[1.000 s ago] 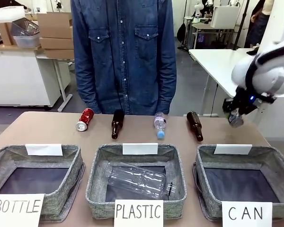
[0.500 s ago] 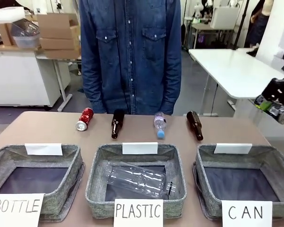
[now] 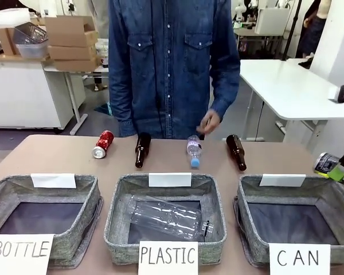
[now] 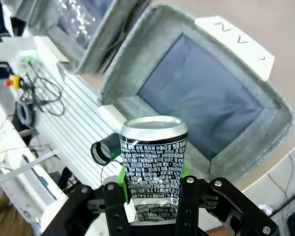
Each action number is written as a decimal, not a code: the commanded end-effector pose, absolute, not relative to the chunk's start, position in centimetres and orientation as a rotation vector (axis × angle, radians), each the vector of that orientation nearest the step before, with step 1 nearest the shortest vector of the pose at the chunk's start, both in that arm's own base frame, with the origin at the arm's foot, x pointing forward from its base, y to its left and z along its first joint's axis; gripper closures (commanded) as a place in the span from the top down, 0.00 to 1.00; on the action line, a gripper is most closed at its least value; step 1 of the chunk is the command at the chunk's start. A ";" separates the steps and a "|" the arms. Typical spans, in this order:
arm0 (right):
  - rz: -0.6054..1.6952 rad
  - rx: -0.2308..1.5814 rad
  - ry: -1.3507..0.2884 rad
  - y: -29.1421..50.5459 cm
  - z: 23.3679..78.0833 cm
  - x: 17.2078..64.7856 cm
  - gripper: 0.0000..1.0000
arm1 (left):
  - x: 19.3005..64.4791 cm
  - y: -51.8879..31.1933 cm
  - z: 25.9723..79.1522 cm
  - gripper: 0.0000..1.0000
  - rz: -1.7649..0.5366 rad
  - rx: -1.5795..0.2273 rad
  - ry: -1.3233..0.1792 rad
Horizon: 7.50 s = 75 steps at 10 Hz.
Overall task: Sort the can waste into the basket.
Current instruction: Pick up the can waste from the table and place it in the right Fabric basket.
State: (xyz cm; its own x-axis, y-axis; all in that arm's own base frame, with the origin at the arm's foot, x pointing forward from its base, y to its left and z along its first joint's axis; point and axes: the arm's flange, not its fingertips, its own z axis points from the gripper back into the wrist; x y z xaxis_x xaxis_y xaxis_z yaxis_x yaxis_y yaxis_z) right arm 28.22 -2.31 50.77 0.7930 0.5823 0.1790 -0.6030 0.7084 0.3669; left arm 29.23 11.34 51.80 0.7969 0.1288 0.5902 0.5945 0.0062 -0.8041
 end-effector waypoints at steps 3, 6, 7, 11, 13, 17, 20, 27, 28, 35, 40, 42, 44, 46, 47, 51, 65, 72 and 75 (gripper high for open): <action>0.788 0.422 -0.032 -3.7 51.2 28.4 0.34 | 29.1 11.3 52.0 1.00 -0.424 -1.546 -0.607; 0.794 0.393 -0.057 -3.7 51.0 28.2 0.94 | 29.1 11.3 52.0 1.00 -0.424 -1.546 -0.607; 0.792 0.385 -0.056 -3.7 50.8 28.2 1.00 | 29.1 11.3 52.0 1.00 -0.424 -1.546 -0.607; 0.781 0.384 -0.094 -3.6 50.9 28.2 1.00 | 29.1 11.3 52.0 1.00 -0.424 -1.546 -0.607; 0.785 0.396 -0.097 -3.5 50.9 28.2 1.00 | 29.1 11.3 52.0 1.00 -0.424 -1.546 -0.607; 0.499 1.150 -0.218 -5.4 54.1 30.1 1.00 | 29.1 11.3 52.0 1.00 -0.424 -1.546 -0.607; 0.207 1.765 -0.202 -9.6 55.7 33.1 1.00 | 29.1 11.3 52.0 1.00 -0.424 -1.546 -0.607; 0.445 1.561 -0.178 -10.7 55.1 33.1 1.00 | 29.1 11.3 52.0 1.00 -0.424 -1.546 -0.607; 0.445 1.561 -0.178 -10.7 55.1 33.1 1.00 | 29.1 11.3 52.0 1.00 -0.424 -1.546 -0.607; 0.445 1.561 -0.178 -10.7 55.1 33.1 1.00 | 29.1 11.3 52.0 1.00 -0.424 -1.546 -0.607; 0.445 1.561 -0.178 -10.7 55.1 33.1 1.00 | 22.6 20.8 58.5 1.00 -0.294 -1.078 -0.724; 0.445 1.561 -0.178 -10.7 55.1 33.1 1.00 | 21.1 22.3 58.9 1.00 -0.269 -1.090 -0.739; 0.445 1.561 -0.178 -10.7 55.1 33.1 1.00 | 21.9 21.6 59.1 1.00 -0.298 -1.091 -0.733; 0.445 1.561 -0.178 -10.7 55.1 33.1 1.00 | 22.3 21.7 59.2 1.00 -0.302 -1.071 -0.717; 0.445 1.561 -0.178 -10.7 55.1 33.1 1.00 | 22.3 21.7 59.0 1.00 -0.302 -1.078 -0.712; 0.445 1.561 -0.178 -10.7 55.1 33.1 1.00 | 23.7 18.3 59.6 1.00 -0.359 -0.875 -0.746; 0.445 1.561 -0.178 -10.7 55.1 33.1 1.00 | 43.7 -3.4 51.0 1.00 -0.424 -0.292 -0.426; 0.445 1.561 -0.178 -10.7 55.1 33.1 1.00 | 56.2 -6.8 42.4 1.00 -0.216 -0.268 -0.204; 0.445 1.561 -0.178 -10.7 55.1 33.1 1.00 | 54.6 -1.3 45.3 1.00 -0.302 -0.452 -0.134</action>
